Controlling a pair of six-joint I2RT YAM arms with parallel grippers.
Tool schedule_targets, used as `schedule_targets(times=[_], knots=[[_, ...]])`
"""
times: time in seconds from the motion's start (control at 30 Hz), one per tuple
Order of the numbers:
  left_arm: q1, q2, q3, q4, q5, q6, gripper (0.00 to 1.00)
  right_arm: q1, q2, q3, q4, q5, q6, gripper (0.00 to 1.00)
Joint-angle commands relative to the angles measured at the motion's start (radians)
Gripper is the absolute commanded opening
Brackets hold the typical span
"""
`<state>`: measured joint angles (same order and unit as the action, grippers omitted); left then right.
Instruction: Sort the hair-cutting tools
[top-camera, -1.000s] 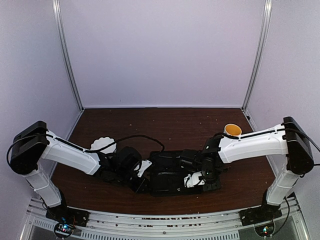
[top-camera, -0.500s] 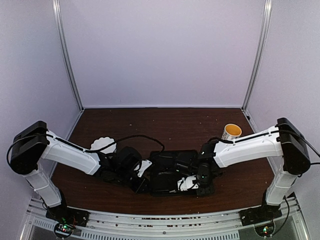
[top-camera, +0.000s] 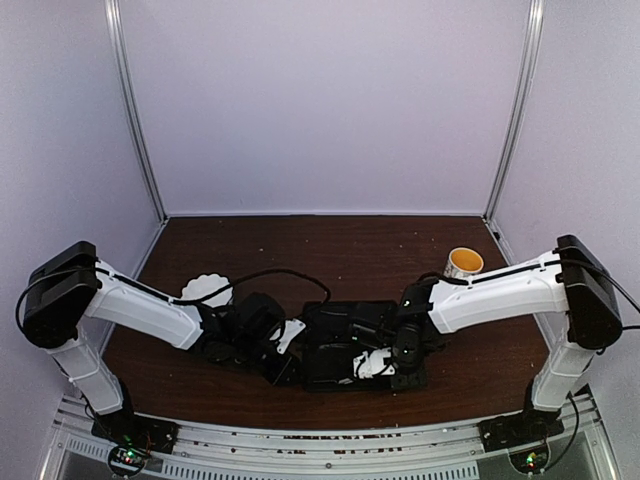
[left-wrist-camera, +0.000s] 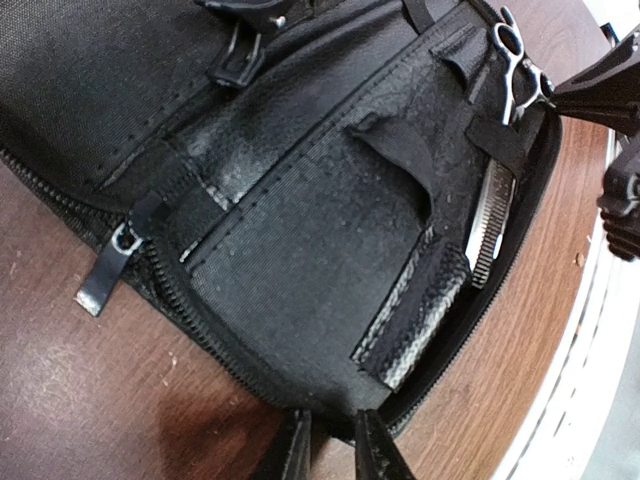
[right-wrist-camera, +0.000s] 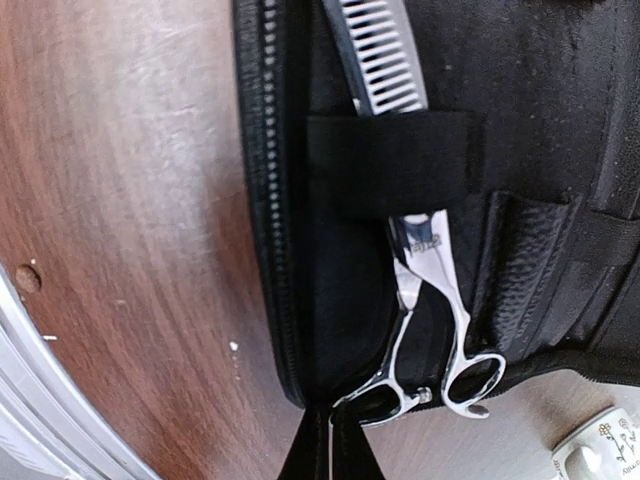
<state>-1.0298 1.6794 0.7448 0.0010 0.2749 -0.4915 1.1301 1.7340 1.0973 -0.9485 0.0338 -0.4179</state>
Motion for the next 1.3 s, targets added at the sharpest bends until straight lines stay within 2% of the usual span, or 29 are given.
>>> schedule_targets(times=[0.0,0.33,0.57,0.9,1.27], knots=[[-0.007,0.048,-0.004,-0.002,-0.026,0.01,0.2,0.004,0.035,0.066,0.002,-0.036,0.034,0.0],[-0.007,0.06,0.015,-0.014,-0.021,0.029,0.2,0.007,0.048,0.095,-0.043,-0.039,0.059,0.0],[-0.007,0.054,0.01,-0.02,-0.026,0.034,0.2,-0.03,-0.058,-0.033,-0.002,0.05,0.072,0.0],[-0.007,0.054,0.013,-0.028,-0.027,0.031,0.19,-0.028,0.027,0.057,-0.026,-0.077,0.103,0.0],[-0.007,0.055,0.016,-0.028,-0.029,0.032,0.19,0.014,0.1,0.139,-0.037,-0.129,0.103,0.0]])
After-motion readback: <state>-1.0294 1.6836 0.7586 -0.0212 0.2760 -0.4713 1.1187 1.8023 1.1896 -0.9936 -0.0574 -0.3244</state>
